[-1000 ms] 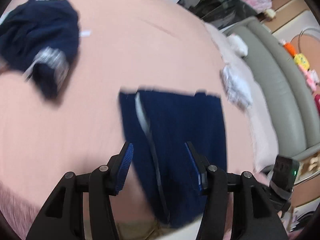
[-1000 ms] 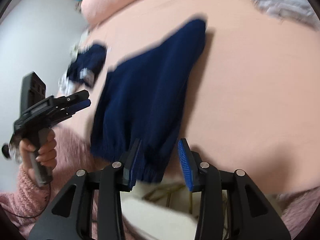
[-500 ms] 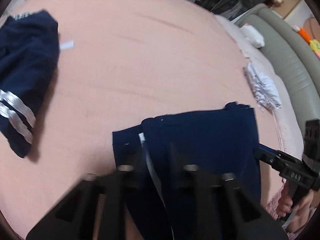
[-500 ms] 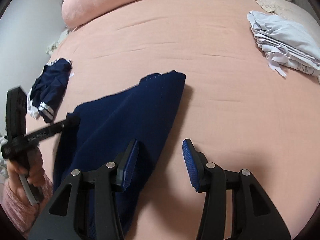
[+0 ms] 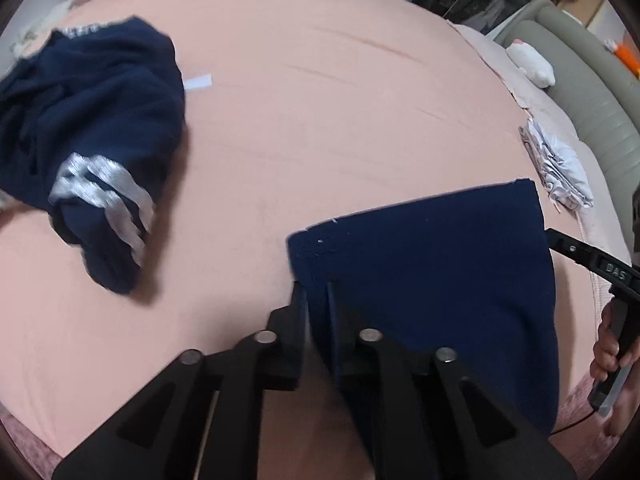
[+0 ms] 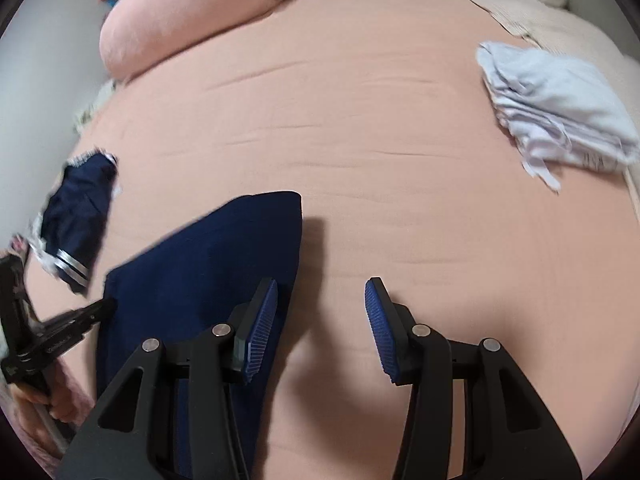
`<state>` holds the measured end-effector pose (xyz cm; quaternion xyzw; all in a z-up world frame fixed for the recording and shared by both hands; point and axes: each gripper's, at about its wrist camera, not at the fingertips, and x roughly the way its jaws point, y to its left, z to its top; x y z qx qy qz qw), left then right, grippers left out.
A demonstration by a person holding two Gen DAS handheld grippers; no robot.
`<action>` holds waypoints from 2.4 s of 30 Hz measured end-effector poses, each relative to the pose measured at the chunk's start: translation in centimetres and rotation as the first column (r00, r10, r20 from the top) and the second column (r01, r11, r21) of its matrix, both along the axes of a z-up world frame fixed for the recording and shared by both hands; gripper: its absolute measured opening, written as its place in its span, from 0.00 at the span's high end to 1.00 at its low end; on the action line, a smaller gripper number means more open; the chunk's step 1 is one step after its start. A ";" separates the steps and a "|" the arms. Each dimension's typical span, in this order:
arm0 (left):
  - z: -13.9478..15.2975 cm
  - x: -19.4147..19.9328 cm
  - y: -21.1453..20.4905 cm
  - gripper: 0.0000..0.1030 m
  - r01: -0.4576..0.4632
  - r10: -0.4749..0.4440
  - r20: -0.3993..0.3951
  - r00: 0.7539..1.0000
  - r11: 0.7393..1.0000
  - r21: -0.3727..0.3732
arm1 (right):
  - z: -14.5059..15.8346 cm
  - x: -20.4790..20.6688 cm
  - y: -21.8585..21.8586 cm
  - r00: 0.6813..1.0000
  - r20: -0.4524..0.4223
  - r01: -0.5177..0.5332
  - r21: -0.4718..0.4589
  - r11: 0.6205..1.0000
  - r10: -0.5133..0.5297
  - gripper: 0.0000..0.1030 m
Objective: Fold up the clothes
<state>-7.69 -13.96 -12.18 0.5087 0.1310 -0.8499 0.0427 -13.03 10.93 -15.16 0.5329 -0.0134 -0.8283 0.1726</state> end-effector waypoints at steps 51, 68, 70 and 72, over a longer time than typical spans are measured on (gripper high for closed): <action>-1.2 -2.2 7.3 0.72 0.285 -0.280 -0.066 0.958 0.955 0.079 | -0.9 -1.4 -1.8 0.984 0.011 -0.174 0.278 0.945 0.178 0.65; -1.3 -2.2 7.4 0.71 0.292 -0.285 -0.090 0.954 0.954 0.072 | -2.5 -2.3 -10.7 0.929 0.056 -0.370 0.191 0.909 0.366 0.60; -1.3 -2.2 7.4 0.71 0.291 -0.285 -0.088 0.955 0.954 0.073 | -2.8 -2.4 -11.7 0.924 0.076 -0.381 0.195 0.904 0.374 0.59; -1.4 -2.3 7.5 0.71 0.292 -0.286 -0.086 0.954 0.954 0.073 | -3.0 -2.5 -12.6 0.912 0.108 -0.410 0.235 0.881 0.396 0.58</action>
